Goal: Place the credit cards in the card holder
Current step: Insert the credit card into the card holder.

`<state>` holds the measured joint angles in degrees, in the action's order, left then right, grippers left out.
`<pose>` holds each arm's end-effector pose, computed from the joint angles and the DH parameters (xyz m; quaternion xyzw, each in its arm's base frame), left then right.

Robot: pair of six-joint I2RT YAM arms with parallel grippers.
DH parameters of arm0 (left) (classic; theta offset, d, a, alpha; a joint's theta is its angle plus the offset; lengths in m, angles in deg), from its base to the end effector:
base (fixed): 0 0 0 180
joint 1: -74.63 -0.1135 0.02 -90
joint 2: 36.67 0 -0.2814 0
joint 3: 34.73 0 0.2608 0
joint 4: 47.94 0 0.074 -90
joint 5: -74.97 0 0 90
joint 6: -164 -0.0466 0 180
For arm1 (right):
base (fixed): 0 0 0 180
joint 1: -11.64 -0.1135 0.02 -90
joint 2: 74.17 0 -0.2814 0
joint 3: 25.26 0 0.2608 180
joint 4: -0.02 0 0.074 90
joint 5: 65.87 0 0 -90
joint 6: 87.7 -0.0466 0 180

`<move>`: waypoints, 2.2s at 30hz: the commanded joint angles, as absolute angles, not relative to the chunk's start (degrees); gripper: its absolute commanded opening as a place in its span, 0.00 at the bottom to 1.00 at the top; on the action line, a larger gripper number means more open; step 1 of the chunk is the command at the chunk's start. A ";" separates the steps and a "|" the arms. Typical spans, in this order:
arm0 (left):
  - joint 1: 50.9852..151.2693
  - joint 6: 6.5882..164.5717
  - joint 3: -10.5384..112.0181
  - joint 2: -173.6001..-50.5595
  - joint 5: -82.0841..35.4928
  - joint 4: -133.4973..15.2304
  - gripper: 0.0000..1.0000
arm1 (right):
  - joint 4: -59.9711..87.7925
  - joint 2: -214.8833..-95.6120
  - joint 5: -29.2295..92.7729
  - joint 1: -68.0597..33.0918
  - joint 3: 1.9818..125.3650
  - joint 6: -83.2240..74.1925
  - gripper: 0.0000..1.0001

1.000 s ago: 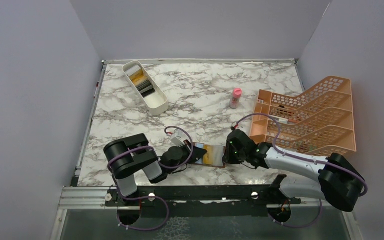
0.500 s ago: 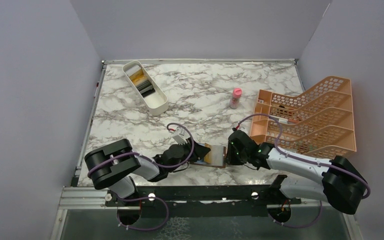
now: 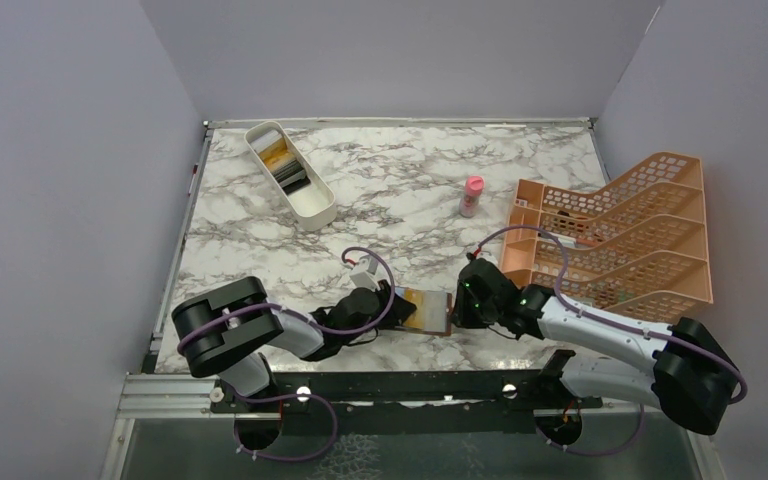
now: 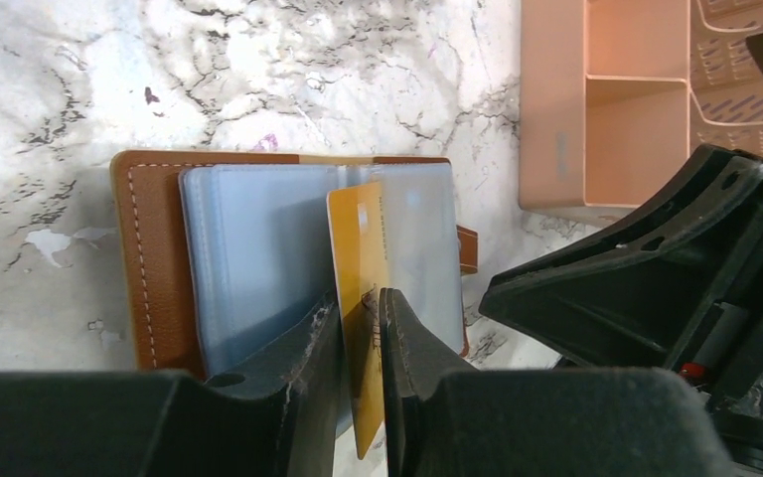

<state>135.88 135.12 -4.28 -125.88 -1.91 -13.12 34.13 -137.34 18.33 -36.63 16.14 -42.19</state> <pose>0.1346 -0.2233 0.1234 -0.0613 0.8330 -0.4283 0.3449 0.1384 0.1481 0.1682 -0.0167 0.9547 0.1787 0.2371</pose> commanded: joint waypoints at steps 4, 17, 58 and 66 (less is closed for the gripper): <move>136.15 133.85 -2.97 -127.50 -2.00 -15.50 0.30 | 34.66 -137.32 16.31 -36.69 17.33 -41.41 0.24; 136.23 131.25 1.19 -127.62 -2.66 -24.41 0.39 | 35.13 -137.75 14.33 -36.70 18.01 -40.70 0.24; 140.58 127.54 10.73 -118.44 7.67 -53.94 0.55 | 29.49 -140.53 17.27 -36.70 15.29 -42.15 0.24; 140.56 127.22 14.13 -119.61 8.88 -59.26 0.53 | 29.90 -140.61 17.32 -36.70 16.06 -41.66 0.23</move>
